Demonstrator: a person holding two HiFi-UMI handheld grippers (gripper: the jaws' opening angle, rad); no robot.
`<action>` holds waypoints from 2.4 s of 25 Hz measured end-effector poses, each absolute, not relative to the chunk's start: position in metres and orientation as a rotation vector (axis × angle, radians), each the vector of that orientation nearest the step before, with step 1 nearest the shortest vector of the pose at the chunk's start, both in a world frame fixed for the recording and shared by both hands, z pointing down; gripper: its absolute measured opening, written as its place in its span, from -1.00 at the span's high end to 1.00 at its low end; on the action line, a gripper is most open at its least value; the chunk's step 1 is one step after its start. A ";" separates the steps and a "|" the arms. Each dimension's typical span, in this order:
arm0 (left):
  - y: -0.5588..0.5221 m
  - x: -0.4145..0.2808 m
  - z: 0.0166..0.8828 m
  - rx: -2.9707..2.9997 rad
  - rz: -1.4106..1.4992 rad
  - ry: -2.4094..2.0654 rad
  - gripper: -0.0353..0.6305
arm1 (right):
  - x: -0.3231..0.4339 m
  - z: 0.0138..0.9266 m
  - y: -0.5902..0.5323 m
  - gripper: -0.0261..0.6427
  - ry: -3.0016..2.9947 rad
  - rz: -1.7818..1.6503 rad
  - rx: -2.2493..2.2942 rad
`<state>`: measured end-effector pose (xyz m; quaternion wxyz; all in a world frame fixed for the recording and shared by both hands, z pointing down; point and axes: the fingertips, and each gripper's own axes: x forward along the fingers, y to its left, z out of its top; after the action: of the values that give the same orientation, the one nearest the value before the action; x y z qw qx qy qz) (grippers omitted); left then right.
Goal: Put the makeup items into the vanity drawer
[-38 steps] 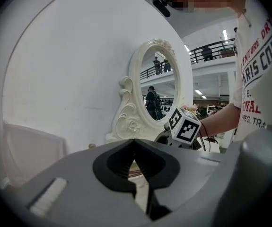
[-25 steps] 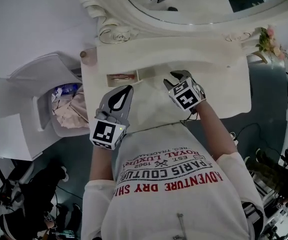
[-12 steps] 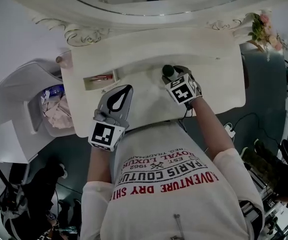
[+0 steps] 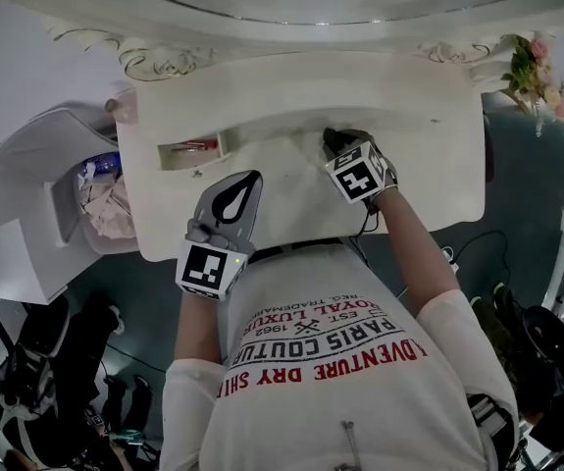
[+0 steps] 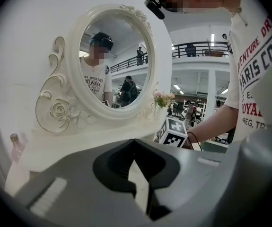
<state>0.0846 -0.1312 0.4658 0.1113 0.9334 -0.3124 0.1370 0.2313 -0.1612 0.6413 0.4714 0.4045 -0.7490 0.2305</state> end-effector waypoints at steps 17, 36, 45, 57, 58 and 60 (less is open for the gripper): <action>-0.127 0.042 0.425 2.790 0.357 -0.978 0.86 | 0.163 0.565 -0.174 0.75 -1.969 0.438 1.003; -0.136 -0.142 0.416 2.737 0.323 -1.217 0.86 | -0.053 0.539 -0.196 0.73 -2.135 0.281 0.784; -0.136 -0.174 0.427 2.673 0.342 -1.263 0.86 | -0.082 0.565 -0.198 0.54 -2.119 0.405 0.709; -0.145 -0.158 0.419 2.695 0.309 -1.209 0.86 | -0.069 0.534 -0.202 0.41 -2.165 0.386 0.819; -0.146 -0.155 0.416 2.698 0.301 -1.202 0.86 | -0.064 0.526 -0.205 0.48 -2.171 0.362 0.863; -0.146 -0.148 0.409 2.752 0.279 -1.183 0.86 | -0.051 0.508 -0.209 0.72 -2.176 0.317 0.976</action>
<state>-0.1484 -0.1461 0.4089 0.0663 0.9128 -0.3923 0.0924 -0.0512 -0.2089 0.5080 0.3597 0.3785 -0.8439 0.1228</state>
